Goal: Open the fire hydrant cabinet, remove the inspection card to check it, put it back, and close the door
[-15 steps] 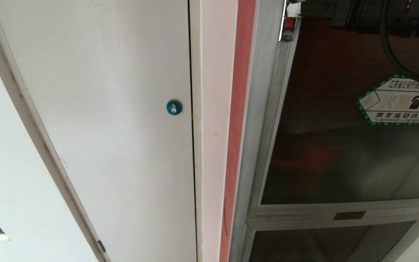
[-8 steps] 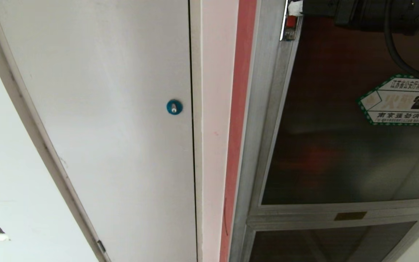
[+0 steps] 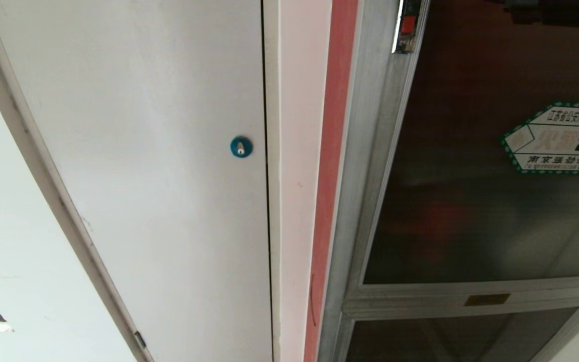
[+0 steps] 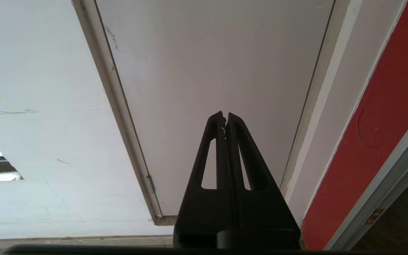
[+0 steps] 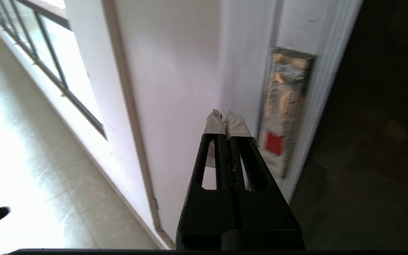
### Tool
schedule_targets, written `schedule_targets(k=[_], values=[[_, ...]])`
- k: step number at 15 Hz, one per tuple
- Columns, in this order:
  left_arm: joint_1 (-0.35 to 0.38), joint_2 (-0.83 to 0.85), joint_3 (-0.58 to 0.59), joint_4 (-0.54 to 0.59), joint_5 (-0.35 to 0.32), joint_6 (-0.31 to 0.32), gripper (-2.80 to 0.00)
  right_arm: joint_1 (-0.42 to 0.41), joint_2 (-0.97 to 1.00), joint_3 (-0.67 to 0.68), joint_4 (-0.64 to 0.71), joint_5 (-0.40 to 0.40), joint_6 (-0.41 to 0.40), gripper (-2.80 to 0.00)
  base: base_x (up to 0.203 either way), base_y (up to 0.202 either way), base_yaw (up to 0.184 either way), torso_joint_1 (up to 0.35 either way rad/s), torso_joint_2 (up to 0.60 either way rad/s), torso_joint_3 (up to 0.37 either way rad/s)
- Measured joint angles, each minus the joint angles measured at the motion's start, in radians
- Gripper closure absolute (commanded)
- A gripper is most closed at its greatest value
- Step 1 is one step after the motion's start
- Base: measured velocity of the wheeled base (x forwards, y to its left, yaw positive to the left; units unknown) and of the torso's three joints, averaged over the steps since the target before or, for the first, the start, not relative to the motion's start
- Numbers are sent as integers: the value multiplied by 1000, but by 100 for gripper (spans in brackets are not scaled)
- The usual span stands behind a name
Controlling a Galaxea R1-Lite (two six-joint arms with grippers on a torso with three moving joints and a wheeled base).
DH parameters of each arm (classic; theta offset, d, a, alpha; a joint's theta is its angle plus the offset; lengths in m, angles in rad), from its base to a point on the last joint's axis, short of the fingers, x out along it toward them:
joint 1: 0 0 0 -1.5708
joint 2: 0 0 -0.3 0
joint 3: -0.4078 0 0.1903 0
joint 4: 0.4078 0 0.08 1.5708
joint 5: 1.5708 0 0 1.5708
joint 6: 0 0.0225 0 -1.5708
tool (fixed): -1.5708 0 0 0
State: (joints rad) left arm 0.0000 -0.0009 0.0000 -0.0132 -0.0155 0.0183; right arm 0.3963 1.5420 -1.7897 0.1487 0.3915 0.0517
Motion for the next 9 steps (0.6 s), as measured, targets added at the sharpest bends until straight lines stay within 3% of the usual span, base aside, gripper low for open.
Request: schedule_targets(k=[9], values=[[0,0,0,0,0,0,0,16,-223,204,-2,-53,-2,0,0,0,0,0,0,0]])
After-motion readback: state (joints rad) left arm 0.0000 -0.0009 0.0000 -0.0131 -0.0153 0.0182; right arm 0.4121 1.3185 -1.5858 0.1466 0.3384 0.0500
